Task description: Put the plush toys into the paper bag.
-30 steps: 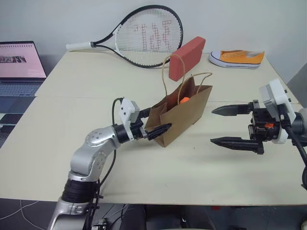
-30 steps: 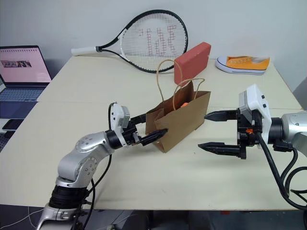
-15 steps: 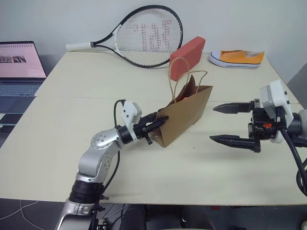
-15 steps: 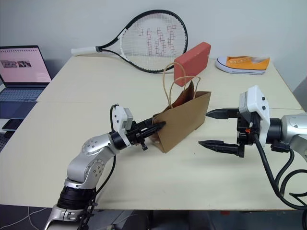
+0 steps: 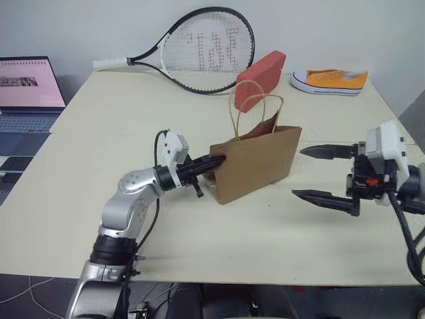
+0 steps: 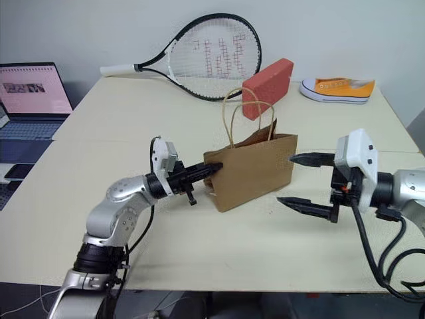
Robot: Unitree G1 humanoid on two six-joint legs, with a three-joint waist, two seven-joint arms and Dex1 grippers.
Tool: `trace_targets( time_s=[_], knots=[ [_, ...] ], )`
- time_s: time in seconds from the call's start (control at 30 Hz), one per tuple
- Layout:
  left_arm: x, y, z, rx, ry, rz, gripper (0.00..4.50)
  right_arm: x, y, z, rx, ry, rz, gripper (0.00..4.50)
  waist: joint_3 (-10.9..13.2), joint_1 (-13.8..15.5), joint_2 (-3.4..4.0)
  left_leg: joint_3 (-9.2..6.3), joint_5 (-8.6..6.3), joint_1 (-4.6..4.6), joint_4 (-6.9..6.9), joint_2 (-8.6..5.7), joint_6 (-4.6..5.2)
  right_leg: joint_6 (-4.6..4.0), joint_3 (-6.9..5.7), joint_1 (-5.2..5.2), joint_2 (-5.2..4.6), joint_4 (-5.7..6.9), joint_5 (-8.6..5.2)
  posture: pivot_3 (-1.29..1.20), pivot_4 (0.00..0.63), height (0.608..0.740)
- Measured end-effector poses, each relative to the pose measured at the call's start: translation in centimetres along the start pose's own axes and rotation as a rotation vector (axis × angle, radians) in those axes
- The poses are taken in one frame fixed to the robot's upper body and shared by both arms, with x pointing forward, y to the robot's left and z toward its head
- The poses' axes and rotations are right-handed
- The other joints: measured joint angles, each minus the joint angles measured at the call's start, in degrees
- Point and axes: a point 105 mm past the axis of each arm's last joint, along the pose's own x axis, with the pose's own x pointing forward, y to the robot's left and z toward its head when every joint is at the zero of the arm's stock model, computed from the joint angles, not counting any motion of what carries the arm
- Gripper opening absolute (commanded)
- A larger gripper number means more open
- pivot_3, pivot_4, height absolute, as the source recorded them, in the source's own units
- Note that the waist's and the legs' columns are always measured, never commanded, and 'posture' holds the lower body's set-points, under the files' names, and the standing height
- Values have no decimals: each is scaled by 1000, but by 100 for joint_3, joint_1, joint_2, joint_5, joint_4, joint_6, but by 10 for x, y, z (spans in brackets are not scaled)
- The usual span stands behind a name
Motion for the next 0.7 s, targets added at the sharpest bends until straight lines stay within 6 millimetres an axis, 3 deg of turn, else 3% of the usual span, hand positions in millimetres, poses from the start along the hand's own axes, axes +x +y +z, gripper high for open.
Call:
trace_targets(
  time_s=[0.07,0.27,0.47,0.67,0.7],
  knots=[
    [-5,5,9,21,22,-60,20,-14,-1,4,7,24,-36,4500,-1,2,0,0,0,2,0,0,0,0,0,2,0,-2,0,0,150,740],
    [6,-2,20,-37,35,-283,20,-43,4,2,67,75,-142,4500,-1,4,-1,0,0,0,1,0,0,-4,1,3,-1,-2,-3,0,150,740],
    [13,-11,9,-109,63,-405,20,-54,9,3,76,102,-189,4500,-1,-35,-1,2,0,5,1,1,0,-5,2,3,0,0,-3,0,150,740],
    [22,-3,-11,-46,93,-361,20,-53,12,1,80,112,-183,4500,-1,-9,-1,1,0,-2,9,0,0,-5,5,5,-1,-4,-3,0,150,740],
    [22,-3,-12,-32,97,-356,214,-53,12,1,81,109,-180,4500,-1,-7,-2,1,0,-2,9,0,0,-4,4,5,-1,-4,-3,0,150,740]
  ],
)
